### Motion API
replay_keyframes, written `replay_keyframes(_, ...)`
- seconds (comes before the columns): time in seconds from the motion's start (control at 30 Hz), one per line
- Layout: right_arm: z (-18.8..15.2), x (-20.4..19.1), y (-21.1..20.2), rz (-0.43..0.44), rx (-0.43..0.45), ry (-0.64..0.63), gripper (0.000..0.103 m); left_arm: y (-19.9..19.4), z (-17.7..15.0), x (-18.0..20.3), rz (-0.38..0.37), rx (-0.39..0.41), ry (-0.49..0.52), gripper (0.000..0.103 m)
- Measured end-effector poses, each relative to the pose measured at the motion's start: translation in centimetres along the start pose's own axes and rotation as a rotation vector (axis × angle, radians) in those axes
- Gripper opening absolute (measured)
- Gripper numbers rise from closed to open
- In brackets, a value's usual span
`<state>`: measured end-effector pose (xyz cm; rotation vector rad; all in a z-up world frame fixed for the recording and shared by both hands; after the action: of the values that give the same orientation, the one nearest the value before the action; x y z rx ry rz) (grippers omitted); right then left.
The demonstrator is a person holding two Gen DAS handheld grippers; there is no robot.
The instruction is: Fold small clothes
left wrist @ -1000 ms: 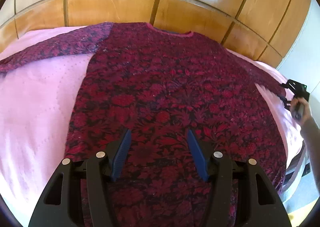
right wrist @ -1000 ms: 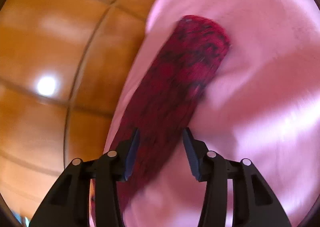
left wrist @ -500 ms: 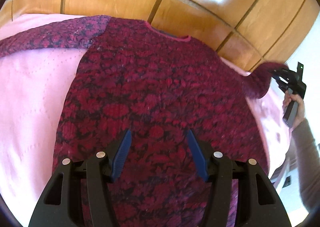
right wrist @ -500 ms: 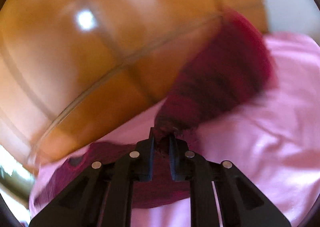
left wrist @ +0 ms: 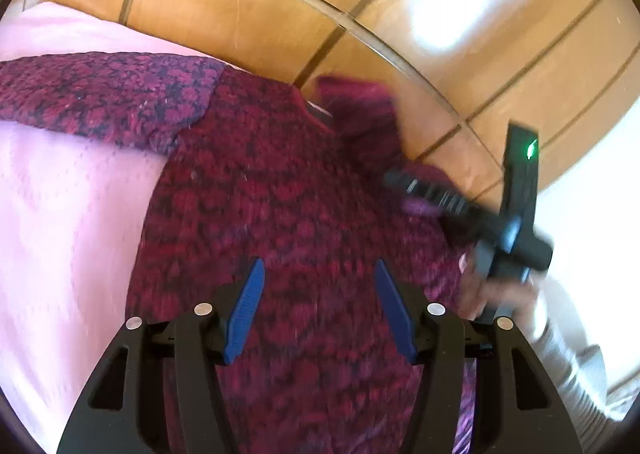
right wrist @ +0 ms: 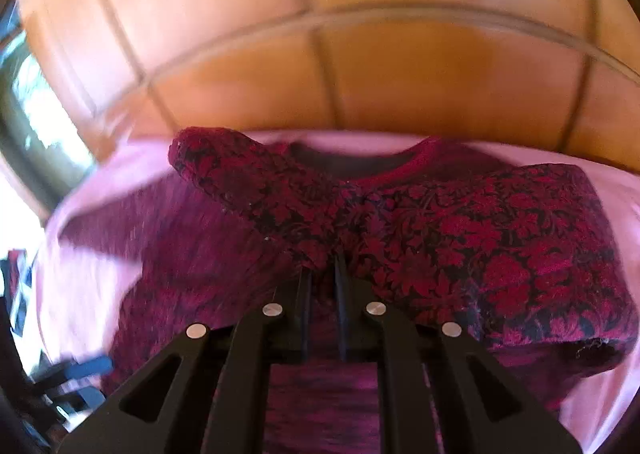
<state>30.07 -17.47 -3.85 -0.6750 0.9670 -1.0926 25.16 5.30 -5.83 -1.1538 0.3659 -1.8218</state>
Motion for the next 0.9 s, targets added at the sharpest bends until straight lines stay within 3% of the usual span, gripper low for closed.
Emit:
replay_keyframes(0.1, -1.6, -2.2, 0.7, 0.028, -0.02, -0.035, 0.016, 0.8, 1.8, -0.9, -0.022, 0.009, -0.061, 0.057)
replay_keyframes(0.2, -2.0, -1.8, -0.5, 0.081, -0.003, 0.004, 0.033, 2.1, 3.6, -1.7, -0.037, 0.008, -0.109, 0.057)
replay_keyframes(0.23, -1.8, -1.9, -1.1, 0.097, 0.006, 0.019, 0.053, 2.5, 4.1, -1.7, -0.037, 0.005, -0.12, 0.057)
replay_keyframes(0.27, -2.1, -1.1, -2.4, 0.12, 0.028, 0.047, 0.062, 3.0, 4.6, -1.9, -0.041, 0.001, -0.129, 0.057)
replay_keyframes(0.33, -3.2, -0.2, -4.9, 0.162, 0.068, 0.087, 0.063, 4.0, 5.6, -2.0, -0.054, -0.005, -0.149, 0.058)
replay_keyframes(0.37, -2.8, 0.4, -6.0, 0.176, 0.076, 0.108, 0.068, 4.5, 5.9, -1.9, -0.064, -0.01, -0.163, 0.064)
replay_keyframes(0.47, -4.4, 2.6, -9.1, 0.188, 0.104, 0.17, 0.069, 6.0, 6.6, -2.0, -0.06, -0.028, -0.186, 0.066)
replay_keyframes(0.57, -5.9, 5.8, -11.7, 0.129, 0.134, 0.226, 0.069, 8.1, 7.0, -2.1, -0.033, -0.057, -0.201, 0.065)
replay_keyframes(0.6, -6.3, 7.0, -12.5, 0.1, 0.146, 0.246, 0.069, 8.8, 7.0, -2.0, -0.016, -0.067, -0.202, 0.059)
replay_keyframes(0.67, -6.7, 9.8, -13.9, 0.046, 0.171, 0.306, 0.066, 9.7, 7.3, -1.9, 0.039, -0.08, -0.166, 0.013)
replay_keyframes(0.77, -6.3, 12.8, -14.9, 0.004, 0.209, 0.388, 0.053, 9.2, 8.4, -1.8, 0.051, -0.05, -0.156, 0.011)
replay_keyframes(0.9, -4.4, 14.6, -13.8, 0.008, 0.238, 0.436, 0.047, 6.3, 10.1, -1.9, 0.086, 0.029, -0.12, 0.009)
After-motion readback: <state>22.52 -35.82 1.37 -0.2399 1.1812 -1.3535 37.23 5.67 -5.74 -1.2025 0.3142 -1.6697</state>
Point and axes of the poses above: each gripper's, at about its wrist camera, not at the fingertips, and y roughly the way its jaws point, x to its right, z to its top, the point moved 3 cm from there along y, roughly the way its jaws point, and after that the axes turned 2 degrees about y, right-handed, at the moved point
